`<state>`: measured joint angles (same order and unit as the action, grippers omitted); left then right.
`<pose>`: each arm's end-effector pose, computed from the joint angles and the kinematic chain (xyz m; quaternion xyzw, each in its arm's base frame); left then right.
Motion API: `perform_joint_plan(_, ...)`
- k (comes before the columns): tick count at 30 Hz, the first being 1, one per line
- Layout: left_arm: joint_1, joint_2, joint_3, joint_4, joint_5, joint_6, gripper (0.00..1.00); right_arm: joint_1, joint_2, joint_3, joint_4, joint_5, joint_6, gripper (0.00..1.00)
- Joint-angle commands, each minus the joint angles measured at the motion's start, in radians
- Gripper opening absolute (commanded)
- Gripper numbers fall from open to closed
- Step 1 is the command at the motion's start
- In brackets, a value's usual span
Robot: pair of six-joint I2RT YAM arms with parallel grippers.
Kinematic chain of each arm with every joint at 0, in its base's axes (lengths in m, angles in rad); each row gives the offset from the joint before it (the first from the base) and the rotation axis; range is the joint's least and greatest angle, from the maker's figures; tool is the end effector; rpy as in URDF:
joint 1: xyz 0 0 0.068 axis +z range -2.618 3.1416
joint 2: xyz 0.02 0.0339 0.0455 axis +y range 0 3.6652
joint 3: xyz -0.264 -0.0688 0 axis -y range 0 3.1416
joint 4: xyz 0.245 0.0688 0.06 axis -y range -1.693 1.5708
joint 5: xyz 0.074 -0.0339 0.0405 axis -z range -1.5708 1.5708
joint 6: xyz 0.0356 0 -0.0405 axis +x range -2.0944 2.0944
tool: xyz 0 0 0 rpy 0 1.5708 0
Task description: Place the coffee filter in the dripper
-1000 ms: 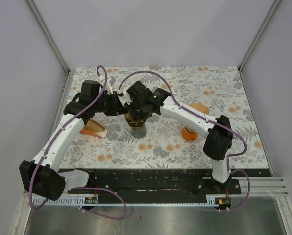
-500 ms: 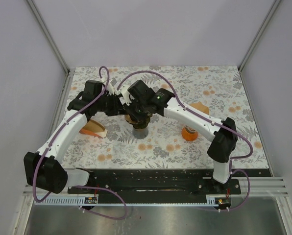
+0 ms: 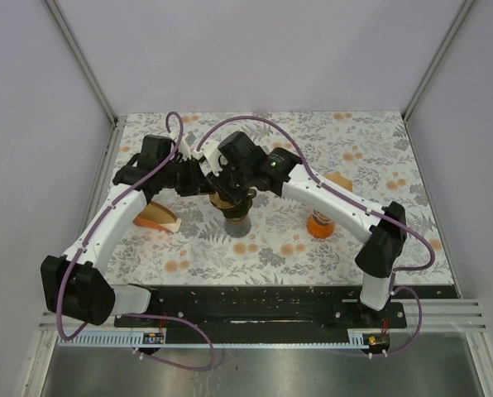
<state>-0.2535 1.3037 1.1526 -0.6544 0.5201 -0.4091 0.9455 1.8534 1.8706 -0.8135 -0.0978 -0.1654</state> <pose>0.2610 -0.0859 0.3149 0.0260 0.9012 -0.3429 0.2636 0.2396 0.3378 0.3530 -0.5034 0.7761 0.1853 0.3316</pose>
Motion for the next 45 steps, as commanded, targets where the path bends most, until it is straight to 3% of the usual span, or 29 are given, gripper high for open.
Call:
perform_joint_plan(1,-0.006,-0.043,0.052,-0.002,0.003,0.030,0.00,0.003,-0.091,0.039,-0.006,-0.005,-0.046,0.40)
perform_joint_plan(6,-0.012,-0.034,0.064,-0.013,0.001,0.035,0.00,0.003,-0.146,0.018,-0.004,-0.040,-0.111,0.50)
perform_joint_plan(13,-0.016,-0.024,0.070,-0.014,0.001,0.033,0.00,0.035,-0.253,-0.123,0.072,-0.192,-0.276,0.72)
perform_joint_plan(19,-0.018,-0.024,0.081,-0.021,0.000,0.033,0.00,0.144,-0.241,-0.217,0.102,-0.036,-0.488,0.78)
perform_joint_plan(28,-0.018,-0.024,0.079,-0.019,-0.003,0.033,0.00,0.159,-0.079,-0.123,0.074,0.161,-0.519,0.79)
perform_joint_plan(32,-0.020,-0.024,0.082,-0.019,0.000,0.033,0.00,0.160,-0.020,-0.087,0.059,0.185,-0.517,0.71)
perform_joint_plan(36,-0.020,-0.026,0.078,-0.019,0.000,0.033,0.00,0.167,0.009,-0.068,0.059,0.208,-0.523,0.48)
perform_joint_plan(45,-0.020,-0.029,0.081,-0.019,-0.002,0.033,0.00,0.176,0.017,-0.074,0.056,0.210,-0.539,0.12)
